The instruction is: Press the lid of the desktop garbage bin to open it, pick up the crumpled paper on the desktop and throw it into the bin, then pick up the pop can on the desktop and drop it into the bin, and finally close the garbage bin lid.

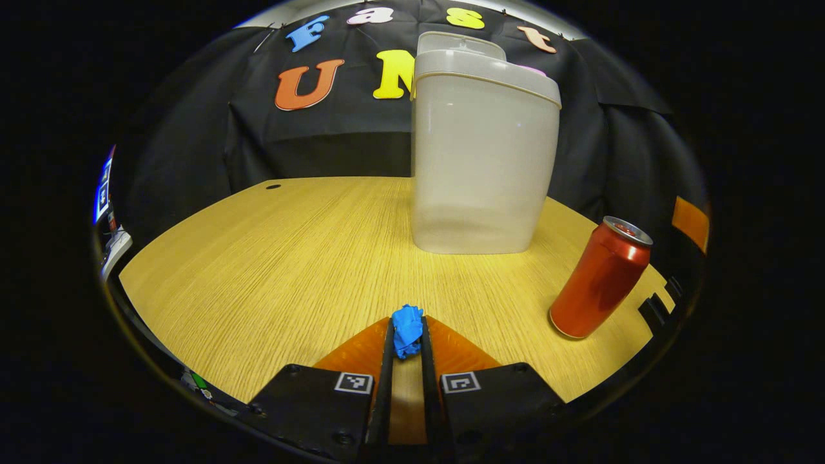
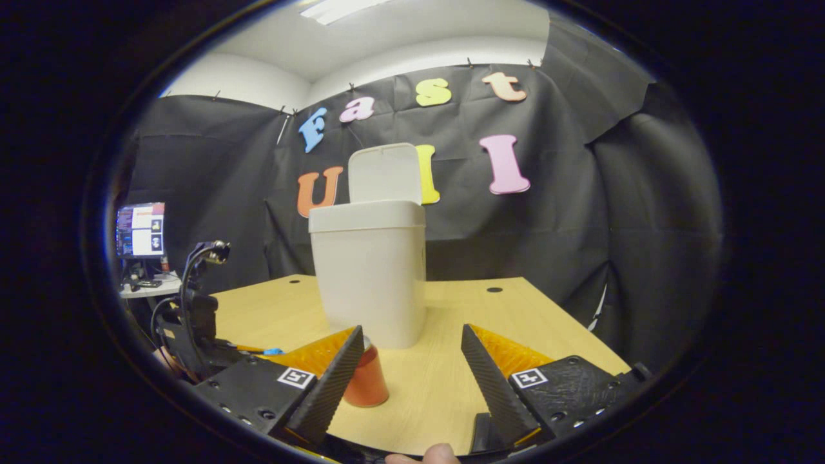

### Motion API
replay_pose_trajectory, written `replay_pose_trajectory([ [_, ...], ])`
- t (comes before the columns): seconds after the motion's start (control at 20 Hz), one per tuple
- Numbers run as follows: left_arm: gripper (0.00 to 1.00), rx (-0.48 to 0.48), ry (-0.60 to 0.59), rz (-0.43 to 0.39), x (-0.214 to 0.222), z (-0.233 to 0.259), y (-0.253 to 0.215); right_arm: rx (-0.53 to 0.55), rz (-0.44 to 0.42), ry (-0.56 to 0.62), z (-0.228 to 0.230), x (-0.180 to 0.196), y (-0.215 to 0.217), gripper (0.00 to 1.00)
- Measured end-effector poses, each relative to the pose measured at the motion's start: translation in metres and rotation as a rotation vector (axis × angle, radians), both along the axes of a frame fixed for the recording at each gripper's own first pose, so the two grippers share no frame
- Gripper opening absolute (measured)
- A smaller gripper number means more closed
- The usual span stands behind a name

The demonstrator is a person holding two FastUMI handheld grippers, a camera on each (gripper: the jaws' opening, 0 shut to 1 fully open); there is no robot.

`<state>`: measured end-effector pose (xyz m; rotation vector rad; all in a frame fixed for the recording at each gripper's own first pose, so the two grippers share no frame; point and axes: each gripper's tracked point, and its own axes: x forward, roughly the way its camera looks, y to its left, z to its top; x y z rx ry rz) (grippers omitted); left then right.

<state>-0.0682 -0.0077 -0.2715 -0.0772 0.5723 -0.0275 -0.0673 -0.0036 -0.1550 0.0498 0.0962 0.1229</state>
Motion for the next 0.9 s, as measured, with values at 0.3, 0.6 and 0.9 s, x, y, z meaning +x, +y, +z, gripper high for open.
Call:
replay_pose_trajectory([
  [0.3,0.25,-0.006,-0.061,0.008,0.010,0.019,-0.002,0.019,0.023,0.083,-0.030,-0.018,0.014,0.94],
  [0.6,0.25,-0.008,-0.105,0.016,0.012,0.032,0.003,-0.038,0.034,0.169,-0.060,-0.010,0.030,0.92],
  [0.9,0.25,0.005,-0.163,0.015,0.018,0.053,0.003,-0.080,0.033,0.254,-0.088,0.009,0.042,0.93],
])
